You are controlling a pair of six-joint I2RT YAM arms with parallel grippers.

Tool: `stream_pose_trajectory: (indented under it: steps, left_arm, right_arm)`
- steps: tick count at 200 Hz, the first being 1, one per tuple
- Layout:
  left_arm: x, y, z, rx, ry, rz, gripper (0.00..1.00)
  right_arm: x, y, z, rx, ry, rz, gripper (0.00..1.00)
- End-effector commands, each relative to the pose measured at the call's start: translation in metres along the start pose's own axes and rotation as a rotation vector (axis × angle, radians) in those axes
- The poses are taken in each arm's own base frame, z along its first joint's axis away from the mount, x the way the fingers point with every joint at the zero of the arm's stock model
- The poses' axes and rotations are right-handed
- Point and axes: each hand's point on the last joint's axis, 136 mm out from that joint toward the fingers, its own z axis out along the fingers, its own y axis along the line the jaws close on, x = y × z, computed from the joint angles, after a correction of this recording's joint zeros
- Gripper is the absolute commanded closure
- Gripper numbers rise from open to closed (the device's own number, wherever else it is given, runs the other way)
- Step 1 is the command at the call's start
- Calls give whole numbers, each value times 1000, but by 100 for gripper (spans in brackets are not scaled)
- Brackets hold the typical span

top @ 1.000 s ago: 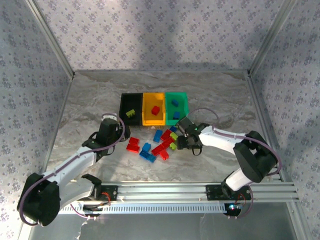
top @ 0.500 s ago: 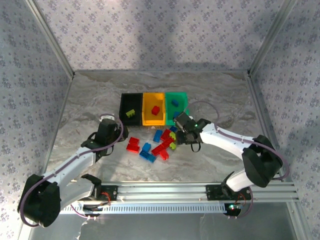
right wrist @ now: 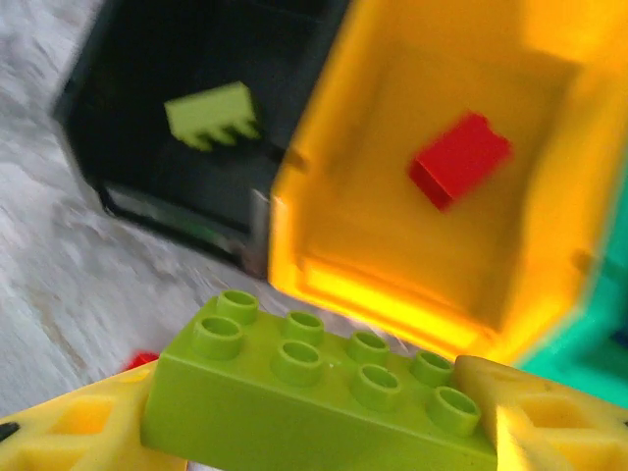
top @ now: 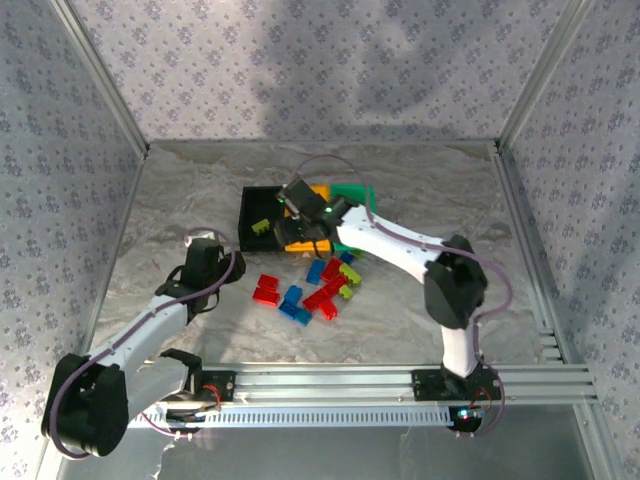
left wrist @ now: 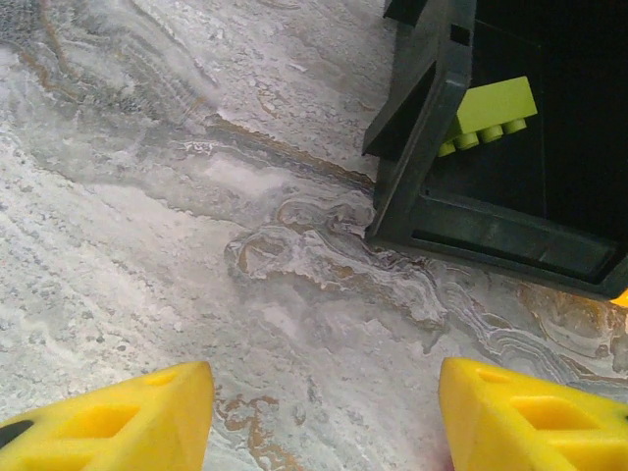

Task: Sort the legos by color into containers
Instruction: Place the lego in the container.

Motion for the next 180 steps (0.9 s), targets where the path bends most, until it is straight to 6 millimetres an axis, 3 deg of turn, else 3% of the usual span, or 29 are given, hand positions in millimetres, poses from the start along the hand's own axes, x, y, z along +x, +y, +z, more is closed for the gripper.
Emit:
stream_pose_trajectory:
  steps: [1,44,80,180]
  left_arm:
    - [0,2,-1,5,6,-20,38]
    - [2,3,1,22,10,-37,38]
    - [0,-1,3,39,4,-38,36]
    - [-1,-2,1,54,-14,-30,36]
  right_arm:
    - [-14,19,23,-38,23,-57,37]
    - [-50,33,65,-57,2,-60,35]
    - [-72,35,81,-106,-18,-28,28]
    - [-69,41,51,-162,-27,-42,18]
